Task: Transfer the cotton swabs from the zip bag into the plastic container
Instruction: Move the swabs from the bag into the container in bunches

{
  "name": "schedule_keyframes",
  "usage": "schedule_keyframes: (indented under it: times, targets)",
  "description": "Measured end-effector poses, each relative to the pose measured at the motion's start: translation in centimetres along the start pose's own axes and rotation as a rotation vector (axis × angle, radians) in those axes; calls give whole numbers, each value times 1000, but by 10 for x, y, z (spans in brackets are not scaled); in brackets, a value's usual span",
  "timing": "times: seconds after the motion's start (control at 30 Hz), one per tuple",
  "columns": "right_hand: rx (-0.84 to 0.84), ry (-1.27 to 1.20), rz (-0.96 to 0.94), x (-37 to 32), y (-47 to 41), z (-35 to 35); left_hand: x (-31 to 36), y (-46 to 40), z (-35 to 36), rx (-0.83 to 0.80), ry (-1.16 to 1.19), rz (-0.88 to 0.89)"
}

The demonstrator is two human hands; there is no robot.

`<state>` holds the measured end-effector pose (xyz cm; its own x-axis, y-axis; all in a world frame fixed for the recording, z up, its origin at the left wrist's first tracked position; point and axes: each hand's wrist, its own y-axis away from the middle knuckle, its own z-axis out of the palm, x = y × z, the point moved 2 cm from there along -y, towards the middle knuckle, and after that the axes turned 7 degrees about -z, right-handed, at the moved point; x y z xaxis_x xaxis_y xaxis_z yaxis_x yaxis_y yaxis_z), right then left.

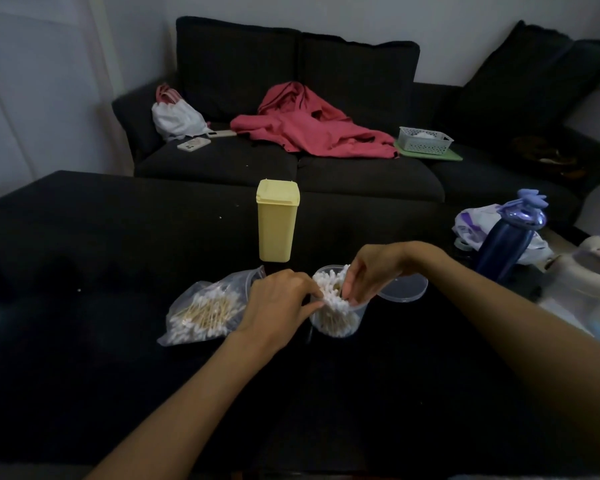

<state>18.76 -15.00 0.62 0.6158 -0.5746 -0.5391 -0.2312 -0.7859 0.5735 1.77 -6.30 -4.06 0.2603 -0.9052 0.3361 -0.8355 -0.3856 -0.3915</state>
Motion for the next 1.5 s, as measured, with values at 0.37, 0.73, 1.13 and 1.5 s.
schedule_keyframes:
  times: [0.37, 0.73, 1.13, 1.5]
  targets:
    - [561, -42, -195, -19, 23, 2, -33, 20, -46, 61, -25, -237]
    - [684, -196, -186, -74, -39, 130, -124, 63, -49, -148, 121, -553]
    - [556, -307, -265, -61, -25, 116, -114, 56, -35, -552, 283, -684]
    - [406, -121, 6, -62, -28, 128, -104, 61, -39, -599, 689, -637]
